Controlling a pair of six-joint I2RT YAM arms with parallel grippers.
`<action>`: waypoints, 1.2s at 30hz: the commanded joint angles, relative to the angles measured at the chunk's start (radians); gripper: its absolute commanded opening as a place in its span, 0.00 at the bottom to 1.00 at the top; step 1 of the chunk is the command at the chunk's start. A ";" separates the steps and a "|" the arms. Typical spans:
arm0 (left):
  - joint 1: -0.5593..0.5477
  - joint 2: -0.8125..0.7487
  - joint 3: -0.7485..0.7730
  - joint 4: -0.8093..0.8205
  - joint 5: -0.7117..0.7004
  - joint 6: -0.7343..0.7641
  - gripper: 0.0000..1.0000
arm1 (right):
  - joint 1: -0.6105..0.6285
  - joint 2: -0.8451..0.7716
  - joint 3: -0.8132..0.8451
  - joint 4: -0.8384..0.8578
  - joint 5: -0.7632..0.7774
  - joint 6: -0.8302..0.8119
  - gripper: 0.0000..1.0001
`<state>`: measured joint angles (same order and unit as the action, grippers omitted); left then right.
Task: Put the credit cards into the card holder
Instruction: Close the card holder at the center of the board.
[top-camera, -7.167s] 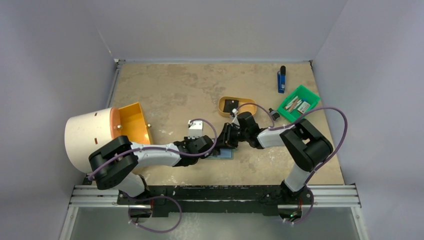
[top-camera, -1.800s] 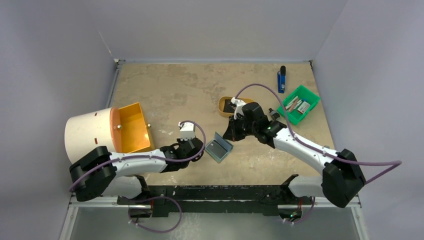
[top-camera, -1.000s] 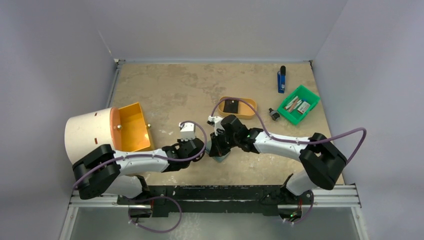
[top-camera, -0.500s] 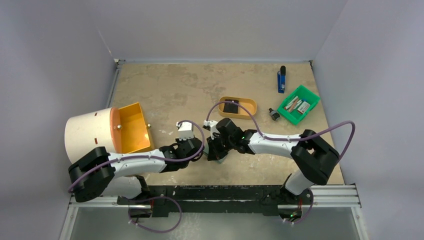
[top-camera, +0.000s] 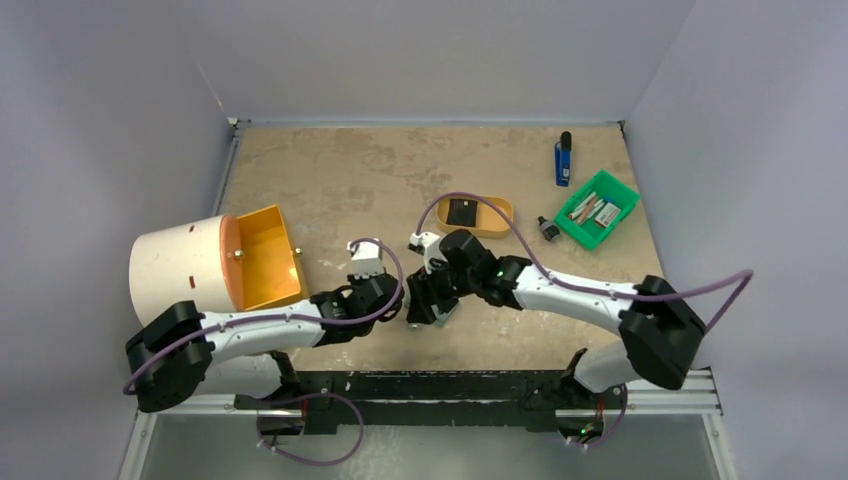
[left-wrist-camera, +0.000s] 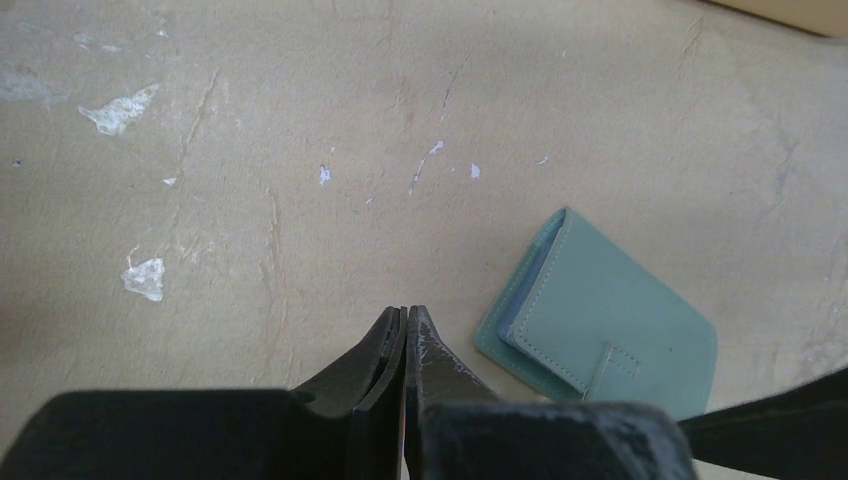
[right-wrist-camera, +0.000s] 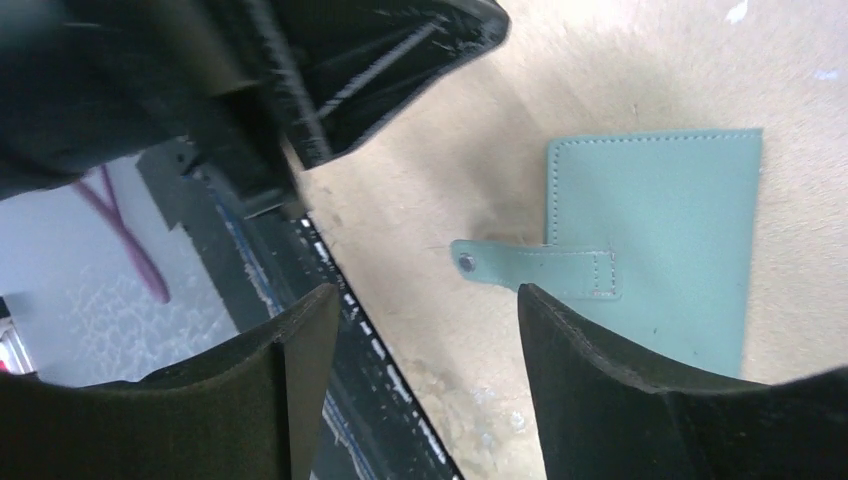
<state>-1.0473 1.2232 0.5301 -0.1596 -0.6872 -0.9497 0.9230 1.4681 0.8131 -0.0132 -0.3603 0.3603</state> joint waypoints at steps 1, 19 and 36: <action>0.006 -0.045 0.049 -0.020 -0.044 0.015 0.00 | 0.004 -0.120 0.104 -0.167 0.008 -0.092 0.69; 0.007 -0.028 0.120 -0.049 -0.036 0.021 0.00 | -0.117 -0.056 0.024 -0.027 0.181 -0.003 0.28; 0.012 0.077 0.139 0.015 0.028 0.019 0.00 | -0.043 0.141 -0.018 0.040 0.171 0.037 0.24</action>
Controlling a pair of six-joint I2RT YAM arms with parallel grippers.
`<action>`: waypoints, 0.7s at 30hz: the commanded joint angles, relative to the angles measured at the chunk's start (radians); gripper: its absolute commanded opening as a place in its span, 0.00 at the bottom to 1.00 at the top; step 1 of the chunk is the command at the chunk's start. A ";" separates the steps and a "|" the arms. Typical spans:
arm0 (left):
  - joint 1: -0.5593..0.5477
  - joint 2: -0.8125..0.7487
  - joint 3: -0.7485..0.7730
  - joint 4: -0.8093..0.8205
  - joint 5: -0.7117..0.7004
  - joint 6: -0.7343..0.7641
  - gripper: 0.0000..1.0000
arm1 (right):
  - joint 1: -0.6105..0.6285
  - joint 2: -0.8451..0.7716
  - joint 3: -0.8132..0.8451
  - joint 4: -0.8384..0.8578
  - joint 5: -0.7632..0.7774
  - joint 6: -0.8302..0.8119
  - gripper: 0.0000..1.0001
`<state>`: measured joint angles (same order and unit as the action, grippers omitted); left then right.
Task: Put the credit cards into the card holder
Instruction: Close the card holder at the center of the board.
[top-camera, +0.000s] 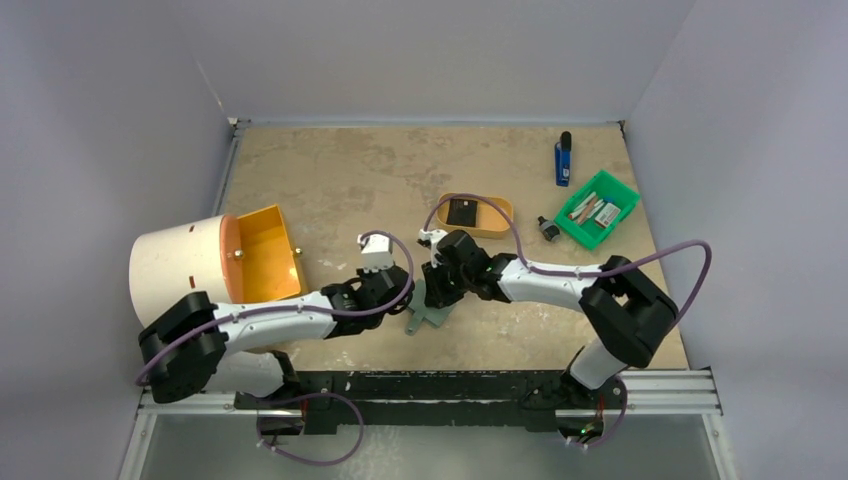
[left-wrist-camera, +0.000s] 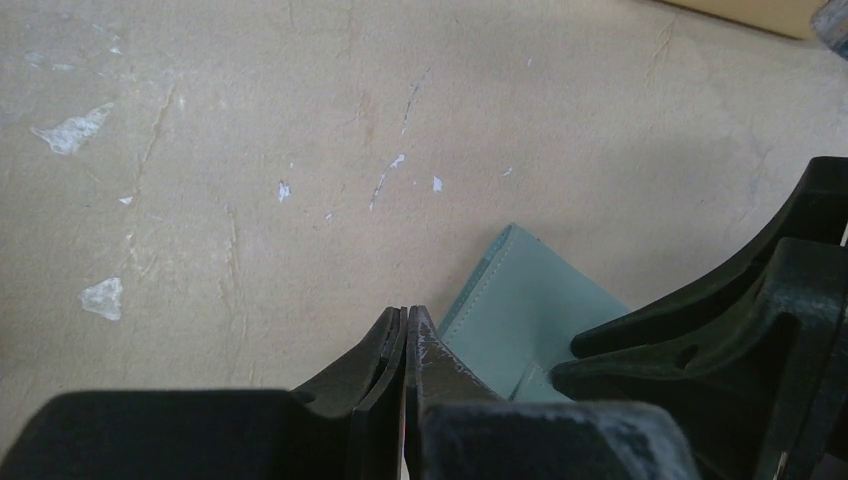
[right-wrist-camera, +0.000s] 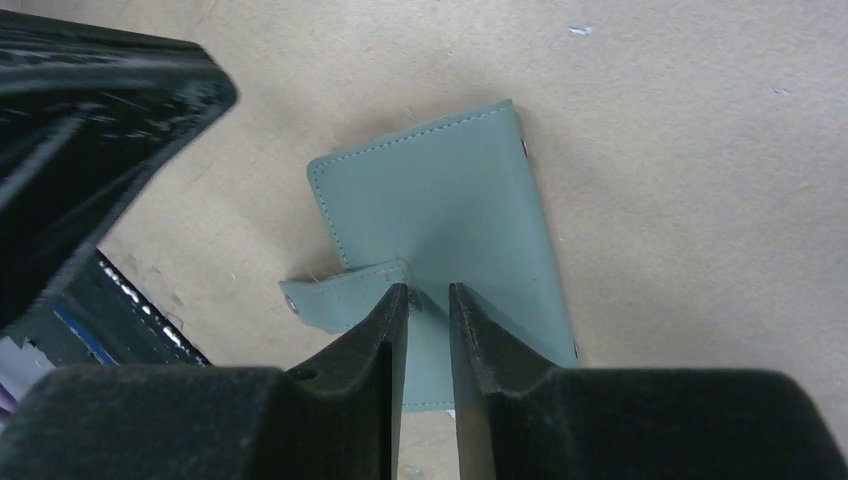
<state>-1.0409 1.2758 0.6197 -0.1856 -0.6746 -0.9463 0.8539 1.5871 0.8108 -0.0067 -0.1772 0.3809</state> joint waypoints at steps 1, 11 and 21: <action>0.005 0.030 0.052 0.043 0.021 0.016 0.00 | 0.030 0.029 -0.017 0.036 -0.008 0.022 0.24; 0.043 0.063 0.014 0.143 0.152 0.011 0.00 | 0.040 0.053 -0.051 0.091 0.018 0.105 0.29; 0.051 0.130 -0.057 0.170 0.205 0.033 0.00 | 0.040 0.041 -0.069 0.128 0.007 0.156 0.32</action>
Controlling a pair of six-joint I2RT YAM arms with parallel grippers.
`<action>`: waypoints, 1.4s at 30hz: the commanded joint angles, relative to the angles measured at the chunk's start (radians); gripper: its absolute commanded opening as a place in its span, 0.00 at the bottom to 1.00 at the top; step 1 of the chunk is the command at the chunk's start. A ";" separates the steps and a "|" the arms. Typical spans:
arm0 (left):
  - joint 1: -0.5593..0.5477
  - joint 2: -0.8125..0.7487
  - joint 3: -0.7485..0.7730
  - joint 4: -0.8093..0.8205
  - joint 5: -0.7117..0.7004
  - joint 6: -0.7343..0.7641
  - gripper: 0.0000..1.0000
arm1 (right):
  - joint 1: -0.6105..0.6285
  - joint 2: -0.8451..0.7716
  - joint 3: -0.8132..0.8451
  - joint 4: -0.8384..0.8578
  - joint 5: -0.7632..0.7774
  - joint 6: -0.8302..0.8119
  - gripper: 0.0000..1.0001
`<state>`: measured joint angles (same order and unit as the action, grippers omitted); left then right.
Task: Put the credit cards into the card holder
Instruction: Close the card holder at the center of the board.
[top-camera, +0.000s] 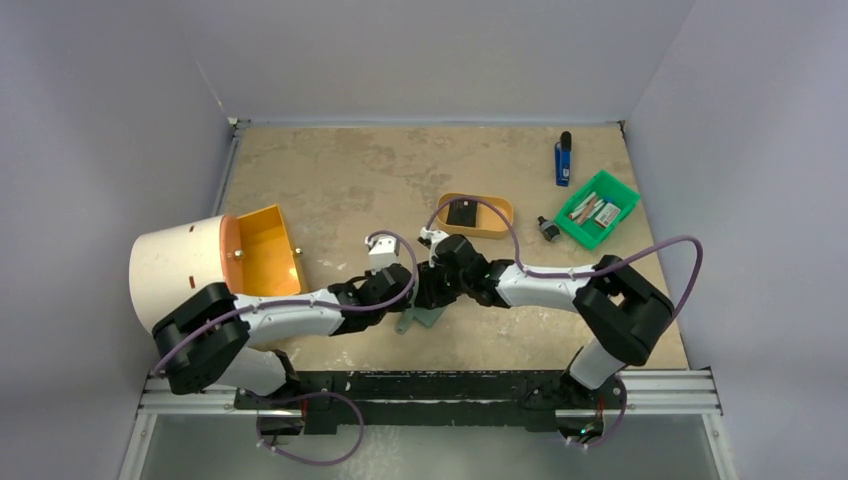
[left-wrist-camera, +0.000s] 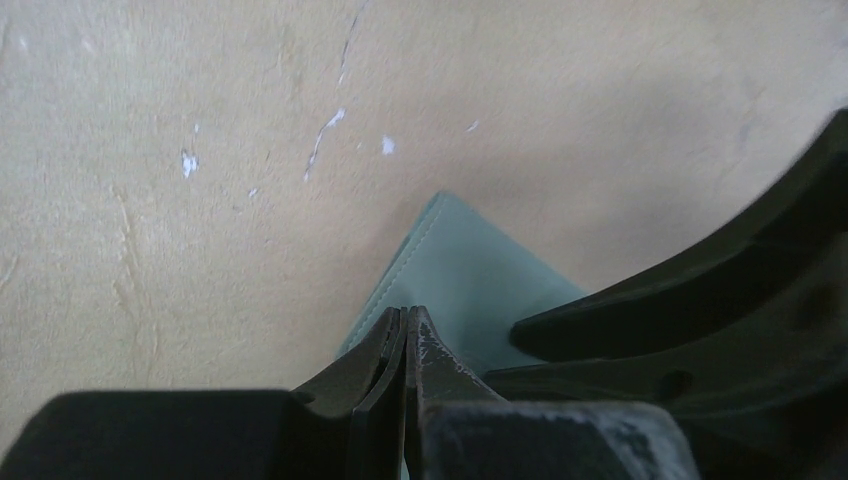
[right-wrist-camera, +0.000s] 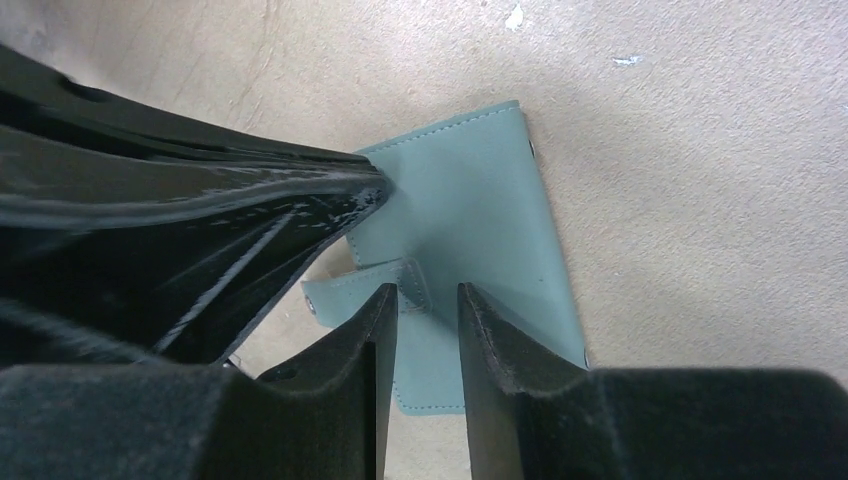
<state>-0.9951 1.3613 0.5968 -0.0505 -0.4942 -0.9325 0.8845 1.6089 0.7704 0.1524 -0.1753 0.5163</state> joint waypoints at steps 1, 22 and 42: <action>0.007 0.057 -0.047 0.062 0.027 0.014 0.00 | 0.010 0.015 -0.027 -0.031 0.003 0.023 0.33; 0.006 0.082 -0.136 0.166 0.044 -0.007 0.00 | -0.237 -0.169 -0.111 -0.047 -0.299 0.108 0.67; 0.006 0.118 -0.112 0.207 0.072 0.019 0.00 | -0.264 0.077 -0.180 0.251 -0.491 0.232 0.39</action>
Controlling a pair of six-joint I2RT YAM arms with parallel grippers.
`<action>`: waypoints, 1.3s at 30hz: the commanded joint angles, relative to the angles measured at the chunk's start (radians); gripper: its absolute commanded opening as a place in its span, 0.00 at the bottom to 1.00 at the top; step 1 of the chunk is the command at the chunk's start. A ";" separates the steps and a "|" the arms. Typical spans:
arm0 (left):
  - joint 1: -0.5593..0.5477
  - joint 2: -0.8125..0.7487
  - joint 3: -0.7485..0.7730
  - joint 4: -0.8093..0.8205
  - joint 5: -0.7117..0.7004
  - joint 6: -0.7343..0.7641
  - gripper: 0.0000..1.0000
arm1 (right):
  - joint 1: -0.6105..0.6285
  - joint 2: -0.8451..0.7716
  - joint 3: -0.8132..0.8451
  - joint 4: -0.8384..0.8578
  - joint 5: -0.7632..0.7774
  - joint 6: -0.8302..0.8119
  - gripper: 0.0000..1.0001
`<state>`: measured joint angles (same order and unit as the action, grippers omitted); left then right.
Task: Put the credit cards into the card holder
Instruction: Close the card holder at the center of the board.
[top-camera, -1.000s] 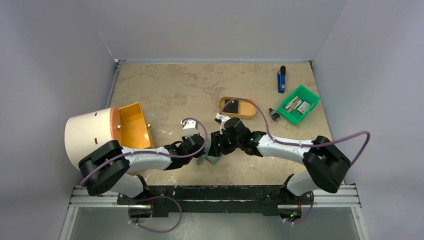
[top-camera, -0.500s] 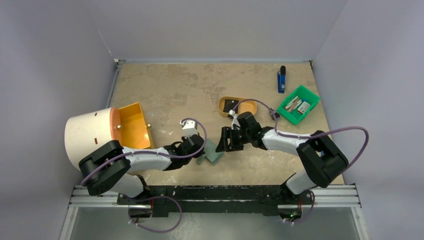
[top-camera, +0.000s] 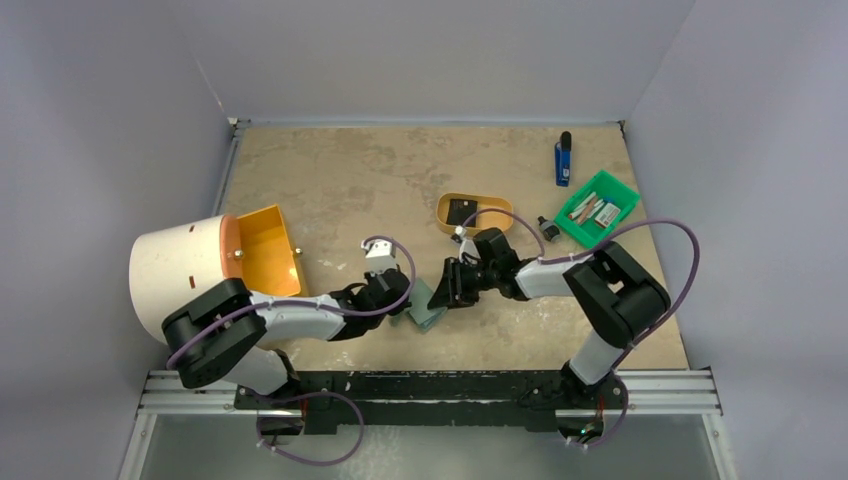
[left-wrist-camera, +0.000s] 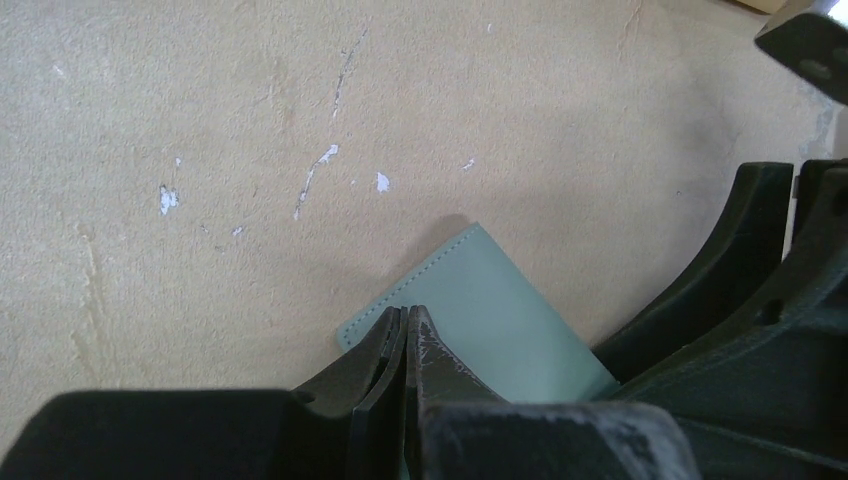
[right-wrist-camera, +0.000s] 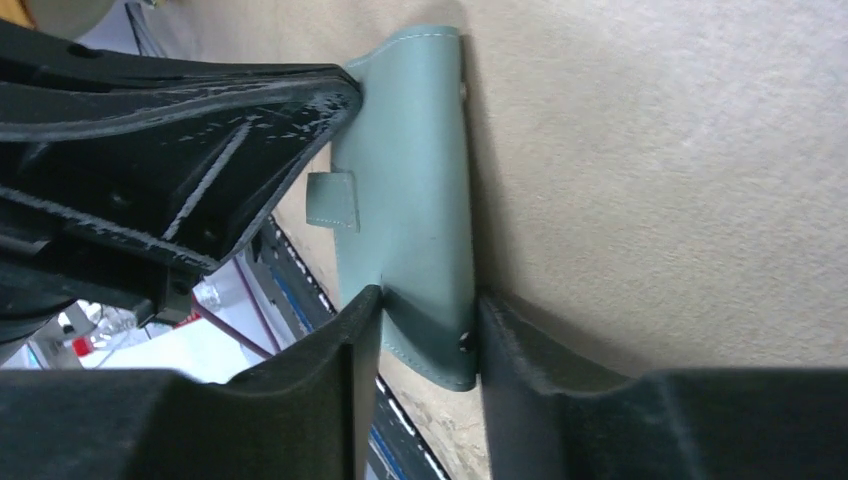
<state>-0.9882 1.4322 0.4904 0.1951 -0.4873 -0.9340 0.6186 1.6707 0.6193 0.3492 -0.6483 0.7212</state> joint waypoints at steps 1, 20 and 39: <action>-0.002 0.052 0.002 -0.040 0.065 0.024 0.00 | 0.001 0.007 -0.034 0.057 -0.008 0.028 0.34; 0.004 0.170 0.382 -0.227 -0.025 0.114 0.00 | 0.001 -0.293 -0.200 -0.048 0.418 0.100 0.18; 0.008 0.063 0.255 -0.265 0.103 0.101 0.26 | 0.002 -0.281 -0.142 -0.111 0.458 0.027 0.55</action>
<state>-0.9878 1.5539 0.7376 -0.0750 -0.3992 -0.8490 0.6224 1.3914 0.4576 0.3084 -0.2478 0.7860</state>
